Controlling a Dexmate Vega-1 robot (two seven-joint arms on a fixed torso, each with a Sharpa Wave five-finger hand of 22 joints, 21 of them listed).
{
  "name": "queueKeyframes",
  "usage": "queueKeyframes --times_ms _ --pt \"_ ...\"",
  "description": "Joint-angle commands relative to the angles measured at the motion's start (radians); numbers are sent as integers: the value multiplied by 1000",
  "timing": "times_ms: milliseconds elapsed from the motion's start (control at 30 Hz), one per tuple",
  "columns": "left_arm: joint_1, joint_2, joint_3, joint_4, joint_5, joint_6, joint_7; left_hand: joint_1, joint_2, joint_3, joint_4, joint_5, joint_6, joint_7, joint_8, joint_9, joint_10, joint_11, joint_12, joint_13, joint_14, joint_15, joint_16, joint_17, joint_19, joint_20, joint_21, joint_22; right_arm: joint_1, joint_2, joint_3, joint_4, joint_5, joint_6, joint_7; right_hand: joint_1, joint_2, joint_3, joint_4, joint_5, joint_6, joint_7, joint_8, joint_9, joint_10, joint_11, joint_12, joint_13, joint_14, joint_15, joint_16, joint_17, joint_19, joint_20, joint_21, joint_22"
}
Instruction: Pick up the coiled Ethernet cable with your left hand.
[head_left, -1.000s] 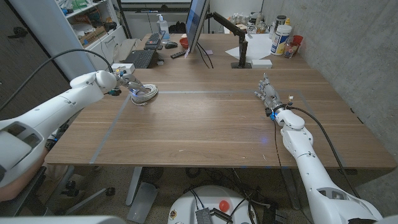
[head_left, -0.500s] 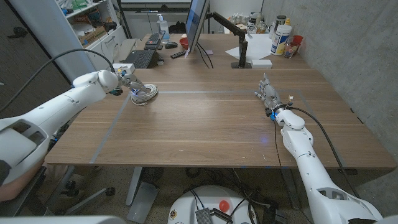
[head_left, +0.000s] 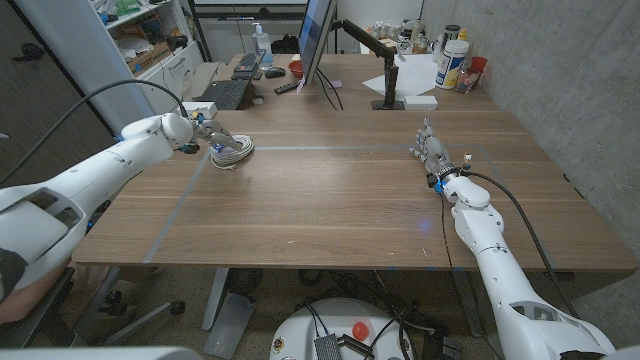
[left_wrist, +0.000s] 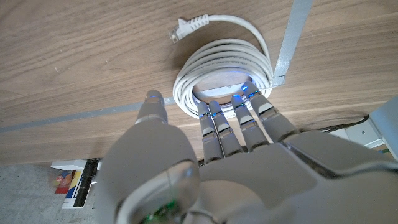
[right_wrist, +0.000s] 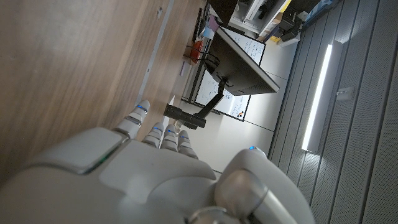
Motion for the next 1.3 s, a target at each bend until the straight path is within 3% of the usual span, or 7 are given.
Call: queueKeyframes --times_ms 33,1300 --pt "-17 -16 15 40 1 -21 1 3 3 -4 -1 -3 5 0 9 4 6 -1 -1 6 9 -125 0 2 6 2 -6 3 0 1 1 -1 1 -6 1 7 6 -6 3 -4 -13 -1 6 2 -5 4 7 3 -7 4 5 2 2 8 6 4" --pt "-53 -47 54 112 23 -46 9 1 5 -8 1 -4 7 -1 10 6 11 -3 -7 11 12 -126 -2 3 6 1 -7 3 4 3 2 4 3 -8 6 10 8 -8 2 -4 -13 -1 6 2 -5 5 7 3 -7 4 5 2 2 7 6 4"
